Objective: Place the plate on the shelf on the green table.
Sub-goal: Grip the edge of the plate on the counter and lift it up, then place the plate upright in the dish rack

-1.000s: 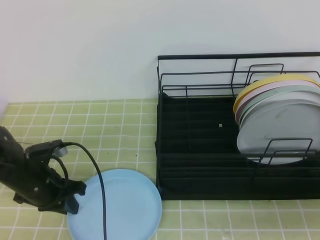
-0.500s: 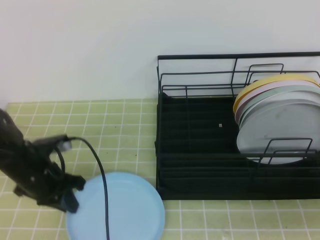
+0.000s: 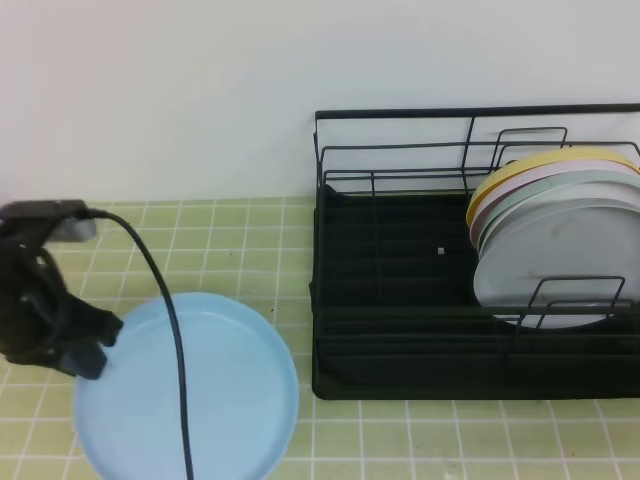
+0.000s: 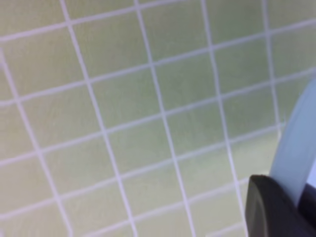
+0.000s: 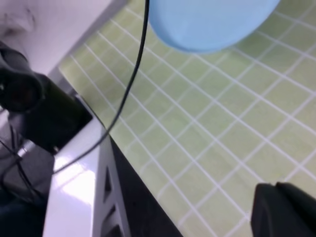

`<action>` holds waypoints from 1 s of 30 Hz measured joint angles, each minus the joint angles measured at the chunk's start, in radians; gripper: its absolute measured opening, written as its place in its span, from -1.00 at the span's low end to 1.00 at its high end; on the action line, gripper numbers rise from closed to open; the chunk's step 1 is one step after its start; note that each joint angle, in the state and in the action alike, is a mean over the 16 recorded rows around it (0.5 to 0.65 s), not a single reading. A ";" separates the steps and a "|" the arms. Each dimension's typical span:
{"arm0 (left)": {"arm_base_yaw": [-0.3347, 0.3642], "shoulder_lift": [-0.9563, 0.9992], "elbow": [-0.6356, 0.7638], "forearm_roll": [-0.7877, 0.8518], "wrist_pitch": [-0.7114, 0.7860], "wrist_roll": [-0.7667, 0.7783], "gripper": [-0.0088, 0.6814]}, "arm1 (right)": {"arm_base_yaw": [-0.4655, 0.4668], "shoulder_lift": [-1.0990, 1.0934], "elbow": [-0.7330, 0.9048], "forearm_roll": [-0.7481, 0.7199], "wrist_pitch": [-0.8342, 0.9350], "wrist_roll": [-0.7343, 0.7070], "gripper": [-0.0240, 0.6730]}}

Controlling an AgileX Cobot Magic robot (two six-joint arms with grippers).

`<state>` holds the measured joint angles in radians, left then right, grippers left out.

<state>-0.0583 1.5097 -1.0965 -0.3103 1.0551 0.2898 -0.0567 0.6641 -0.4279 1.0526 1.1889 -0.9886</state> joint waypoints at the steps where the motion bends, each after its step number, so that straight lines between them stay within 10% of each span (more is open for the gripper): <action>1: 0.000 -0.022 -0.001 -0.003 0.005 0.004 -0.97 | 0.000 0.000 0.000 0.011 0.000 -0.001 -0.94; 14: -0.048 -0.253 -0.002 -0.225 0.046 0.102 -0.97 | 0.000 0.034 -0.005 0.209 -0.072 -0.017 -0.73; 30: -0.324 -0.286 -0.002 -0.325 0.004 0.033 -0.97 | 0.000 0.135 -0.056 0.284 -0.073 -0.046 -0.09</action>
<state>-0.3824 1.2242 -1.0981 -0.6350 1.0595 0.3228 -0.0566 0.7993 -0.4837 1.3365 1.1159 -1.0346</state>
